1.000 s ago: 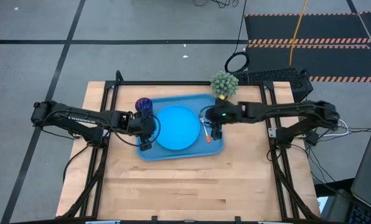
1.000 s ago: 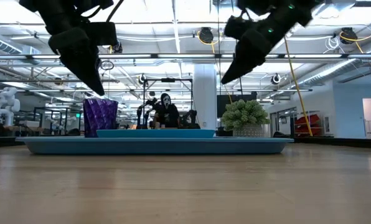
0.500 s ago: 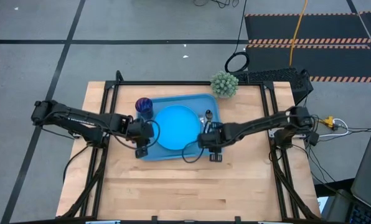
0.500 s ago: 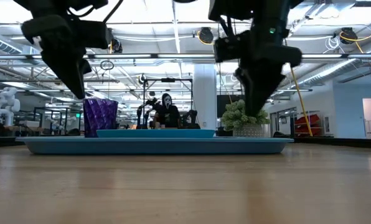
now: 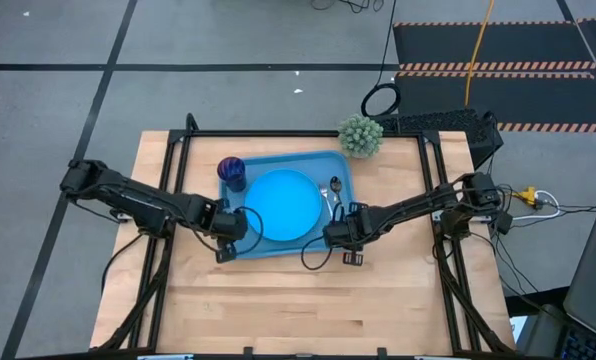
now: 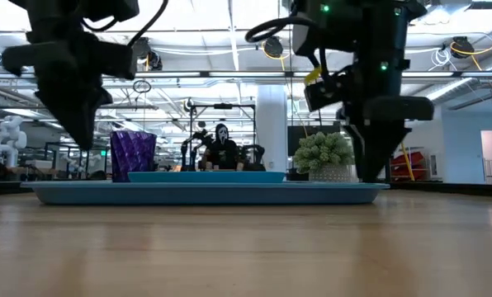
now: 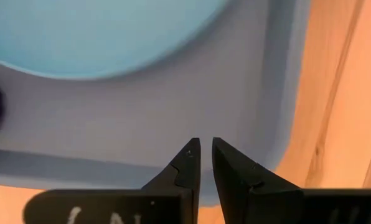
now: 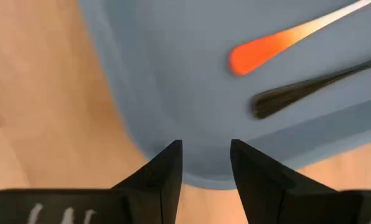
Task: Pick and place plate/cup/fork/spoon on tray
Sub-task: Move the blue tray to the center of the table
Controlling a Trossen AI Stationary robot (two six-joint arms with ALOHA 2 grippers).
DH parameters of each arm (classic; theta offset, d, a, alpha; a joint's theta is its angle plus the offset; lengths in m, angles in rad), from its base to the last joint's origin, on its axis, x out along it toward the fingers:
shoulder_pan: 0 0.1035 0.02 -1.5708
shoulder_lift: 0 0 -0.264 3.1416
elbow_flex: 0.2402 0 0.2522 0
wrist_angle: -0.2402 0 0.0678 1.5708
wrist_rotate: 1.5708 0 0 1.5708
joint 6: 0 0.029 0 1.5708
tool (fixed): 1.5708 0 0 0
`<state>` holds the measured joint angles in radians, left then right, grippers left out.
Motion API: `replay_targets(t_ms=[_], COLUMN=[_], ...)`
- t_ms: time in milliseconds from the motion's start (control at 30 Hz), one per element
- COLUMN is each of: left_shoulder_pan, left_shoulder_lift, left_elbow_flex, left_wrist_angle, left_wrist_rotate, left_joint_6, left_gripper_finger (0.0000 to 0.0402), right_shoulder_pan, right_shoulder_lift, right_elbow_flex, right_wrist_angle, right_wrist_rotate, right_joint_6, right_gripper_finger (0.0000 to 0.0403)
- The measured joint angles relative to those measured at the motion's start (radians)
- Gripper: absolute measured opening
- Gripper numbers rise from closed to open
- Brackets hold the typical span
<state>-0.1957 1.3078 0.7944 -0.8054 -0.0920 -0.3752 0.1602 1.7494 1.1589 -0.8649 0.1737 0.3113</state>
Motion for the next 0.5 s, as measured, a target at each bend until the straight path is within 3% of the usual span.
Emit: replay_targets(t_ms=[133, 333, 500], left_shoulder_pan=[-0.019, -0.018, -0.011], left_shoulder_lift=[0.036, 0.077, 0.103], left_elbow_flex=[0.000, 0.000, 0.000], left_wrist_angle=[0.000, -0.004, 0.018], left_wrist_rotate=[-0.013, -0.226, -0.211], left_joint_6=[0.004, 0.008, 0.026], left_gripper_finger=[0.0042, 0.0042, 0.0042], right_shoulder_pan=[0.008, 0.005, -0.004], right_shoulder_lift=[-0.001, -0.001, -0.002], right_elbow_flex=[-0.006, -0.007, -0.025], right_wrist_angle=[0.006, 0.089, 0.167], right_wrist_rotate=[0.009, 0.012, 0.013], right_joint_6=[0.010, -0.017, -0.019], right_gripper_finger=[0.0130, 0.0130, 0.0130])
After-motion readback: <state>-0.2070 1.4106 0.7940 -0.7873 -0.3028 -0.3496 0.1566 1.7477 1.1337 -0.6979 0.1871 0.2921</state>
